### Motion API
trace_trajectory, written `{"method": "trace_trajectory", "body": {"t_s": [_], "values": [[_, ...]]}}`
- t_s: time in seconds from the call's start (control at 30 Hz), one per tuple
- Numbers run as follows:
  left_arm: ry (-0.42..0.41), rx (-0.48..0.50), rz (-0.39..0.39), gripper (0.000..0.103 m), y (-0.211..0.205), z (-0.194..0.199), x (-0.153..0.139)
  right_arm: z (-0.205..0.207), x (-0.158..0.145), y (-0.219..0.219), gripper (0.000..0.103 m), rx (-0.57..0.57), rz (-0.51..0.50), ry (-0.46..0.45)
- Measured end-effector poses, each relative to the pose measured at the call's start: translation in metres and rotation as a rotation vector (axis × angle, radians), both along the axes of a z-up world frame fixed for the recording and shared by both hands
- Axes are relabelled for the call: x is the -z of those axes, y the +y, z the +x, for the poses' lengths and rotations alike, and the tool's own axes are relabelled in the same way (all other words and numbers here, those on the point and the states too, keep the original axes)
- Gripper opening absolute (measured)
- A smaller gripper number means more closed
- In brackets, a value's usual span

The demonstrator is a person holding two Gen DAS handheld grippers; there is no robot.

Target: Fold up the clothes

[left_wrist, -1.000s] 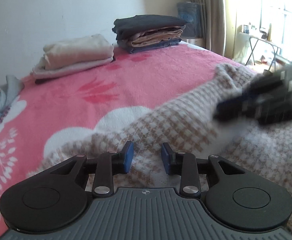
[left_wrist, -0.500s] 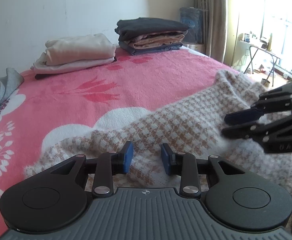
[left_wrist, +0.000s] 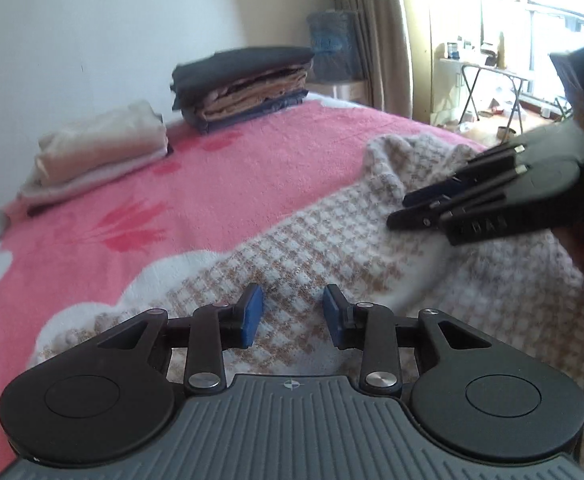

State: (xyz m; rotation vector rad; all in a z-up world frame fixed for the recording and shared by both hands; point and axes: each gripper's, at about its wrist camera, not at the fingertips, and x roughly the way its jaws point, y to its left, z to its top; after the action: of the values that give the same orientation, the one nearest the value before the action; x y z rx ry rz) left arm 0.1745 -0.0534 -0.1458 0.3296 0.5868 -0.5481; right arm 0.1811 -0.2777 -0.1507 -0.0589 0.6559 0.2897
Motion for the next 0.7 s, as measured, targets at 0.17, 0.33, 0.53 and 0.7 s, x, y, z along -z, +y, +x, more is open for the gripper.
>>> {"method": "trace_trajectory", "body": {"t_s": [0.17, 0.33, 0.53, 0.7], "values": [[0.024, 0.003, -0.015, 0.034, 0.012, -0.005, 0.000, -0.017, -0.019, 0.012, 0.027, -0.064, -0.025, -0.047], [0.037, -0.005, -0.013, 0.036, 0.023, -0.014, 0.002, -0.030, 0.003, 0.023, 0.027, -0.155, -0.080, -0.066], [0.072, -0.024, -0.031, 0.036, 0.040, -0.021, 0.000, -0.026, -0.007, 0.010, 0.027, -0.142, -0.010, -0.005], [0.111, -0.062, -0.075, 0.036, 0.048, -0.024, 0.002, -0.028, -0.005, 0.003, 0.027, -0.105, 0.052, 0.019]]}}
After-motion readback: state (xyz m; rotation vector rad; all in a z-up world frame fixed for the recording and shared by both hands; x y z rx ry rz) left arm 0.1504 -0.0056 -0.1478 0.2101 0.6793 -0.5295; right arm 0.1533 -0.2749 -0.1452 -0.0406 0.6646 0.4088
